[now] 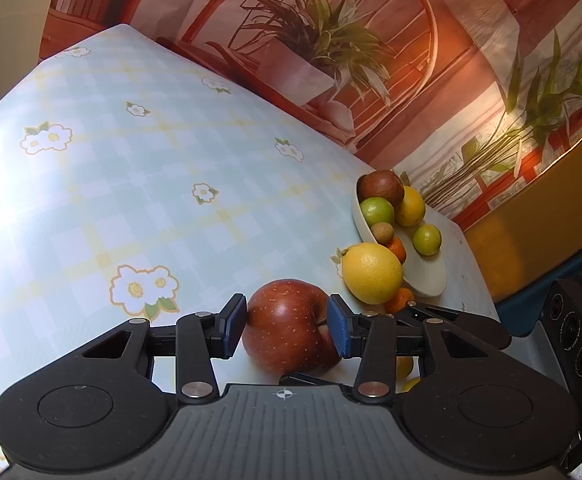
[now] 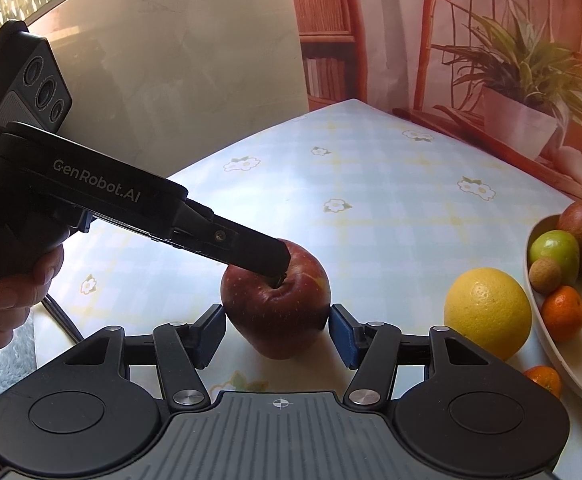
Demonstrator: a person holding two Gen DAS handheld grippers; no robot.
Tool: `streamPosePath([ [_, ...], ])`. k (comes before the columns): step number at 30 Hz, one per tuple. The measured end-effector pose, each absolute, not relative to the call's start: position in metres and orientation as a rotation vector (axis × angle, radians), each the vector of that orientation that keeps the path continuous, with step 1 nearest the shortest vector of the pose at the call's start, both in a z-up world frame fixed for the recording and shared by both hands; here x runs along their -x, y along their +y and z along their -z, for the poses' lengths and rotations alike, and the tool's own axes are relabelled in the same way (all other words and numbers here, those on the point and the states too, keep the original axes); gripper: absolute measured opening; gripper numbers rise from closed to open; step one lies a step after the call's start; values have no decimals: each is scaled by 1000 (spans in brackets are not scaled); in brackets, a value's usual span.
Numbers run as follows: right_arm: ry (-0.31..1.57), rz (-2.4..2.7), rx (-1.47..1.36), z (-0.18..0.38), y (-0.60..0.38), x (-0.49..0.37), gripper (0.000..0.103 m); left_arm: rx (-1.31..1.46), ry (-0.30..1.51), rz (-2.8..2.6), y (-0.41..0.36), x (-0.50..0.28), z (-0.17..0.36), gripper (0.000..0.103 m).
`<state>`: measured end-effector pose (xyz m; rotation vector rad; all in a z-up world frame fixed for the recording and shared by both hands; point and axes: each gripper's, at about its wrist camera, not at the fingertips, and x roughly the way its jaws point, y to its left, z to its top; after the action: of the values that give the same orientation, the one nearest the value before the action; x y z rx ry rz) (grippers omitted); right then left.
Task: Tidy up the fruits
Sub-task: 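Carry the red apple onto the beige plate and open the left gripper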
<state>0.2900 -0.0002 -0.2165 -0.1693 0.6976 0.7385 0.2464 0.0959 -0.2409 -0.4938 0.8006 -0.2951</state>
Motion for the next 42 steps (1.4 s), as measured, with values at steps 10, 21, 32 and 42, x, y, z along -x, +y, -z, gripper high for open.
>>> streamPosePath([
  [10, 600, -688, 90, 197, -36, -281, 53, 425, 759, 325, 66, -258, 212, 46],
  [21, 528, -543, 13, 176, -131, -290, 53, 339, 775, 459, -17, -313, 191, 45],
  [32, 534, -429, -4, 179, -194, -334, 53, 243, 830, 505, -87, -378, 202, 45],
  [42, 579, -409, -30, 203, -209, -376, 53, 215, 900, 483, -99, -421, 220, 45],
])
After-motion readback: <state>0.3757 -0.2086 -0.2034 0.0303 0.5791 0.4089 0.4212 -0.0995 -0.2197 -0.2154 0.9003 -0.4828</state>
